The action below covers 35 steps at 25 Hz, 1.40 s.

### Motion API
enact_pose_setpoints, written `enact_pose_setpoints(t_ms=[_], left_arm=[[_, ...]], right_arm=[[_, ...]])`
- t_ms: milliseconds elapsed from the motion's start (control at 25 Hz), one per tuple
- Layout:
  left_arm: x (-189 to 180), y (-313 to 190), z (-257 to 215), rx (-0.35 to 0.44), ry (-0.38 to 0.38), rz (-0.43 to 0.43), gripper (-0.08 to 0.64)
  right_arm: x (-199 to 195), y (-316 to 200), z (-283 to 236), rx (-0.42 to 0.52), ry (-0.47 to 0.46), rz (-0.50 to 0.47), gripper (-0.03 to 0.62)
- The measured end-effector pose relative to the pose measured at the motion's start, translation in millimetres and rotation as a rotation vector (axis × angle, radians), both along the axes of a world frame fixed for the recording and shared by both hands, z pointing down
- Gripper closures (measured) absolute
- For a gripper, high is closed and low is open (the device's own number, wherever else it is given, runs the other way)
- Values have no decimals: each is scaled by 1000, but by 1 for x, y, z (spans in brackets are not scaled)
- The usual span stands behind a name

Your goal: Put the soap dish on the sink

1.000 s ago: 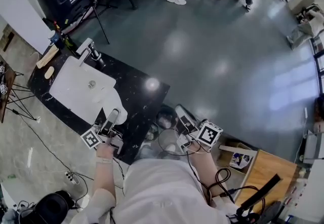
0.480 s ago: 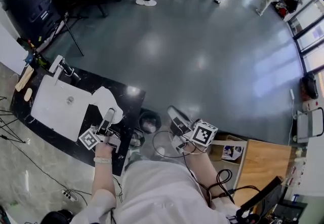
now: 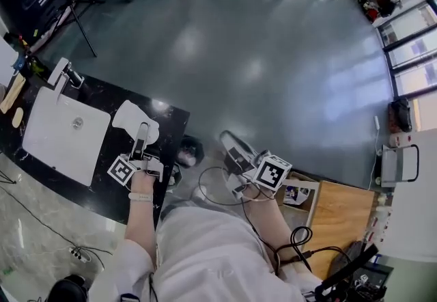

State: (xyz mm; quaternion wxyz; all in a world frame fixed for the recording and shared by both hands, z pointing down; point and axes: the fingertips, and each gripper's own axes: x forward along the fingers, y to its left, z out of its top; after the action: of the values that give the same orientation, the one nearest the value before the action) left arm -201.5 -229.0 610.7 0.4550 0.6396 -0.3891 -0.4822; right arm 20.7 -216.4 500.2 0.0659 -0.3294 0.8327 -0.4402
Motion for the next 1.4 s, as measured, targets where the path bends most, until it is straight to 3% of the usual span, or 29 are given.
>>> enact_pose_setpoints(t_ms=[320,640,800,1040,1400], left_arm=[[-9,-22,38,-97,83,-56,278],[-9,-36,57,-95,64,-54,278],[-16,-38,57,-66,106,-75,277],[-21,-32,62,-104,159,-94,276],[-17,-23,58,-155,97,-59,262]], right_arm=[[-19,2,15,-35,28,5,528],[-34,1,24,-40,43,19,528],[-37,3,26,-49,41,29,528],[-44,7,29,-47,40,25,528],[-47,9,26,-50,29,10,528]])
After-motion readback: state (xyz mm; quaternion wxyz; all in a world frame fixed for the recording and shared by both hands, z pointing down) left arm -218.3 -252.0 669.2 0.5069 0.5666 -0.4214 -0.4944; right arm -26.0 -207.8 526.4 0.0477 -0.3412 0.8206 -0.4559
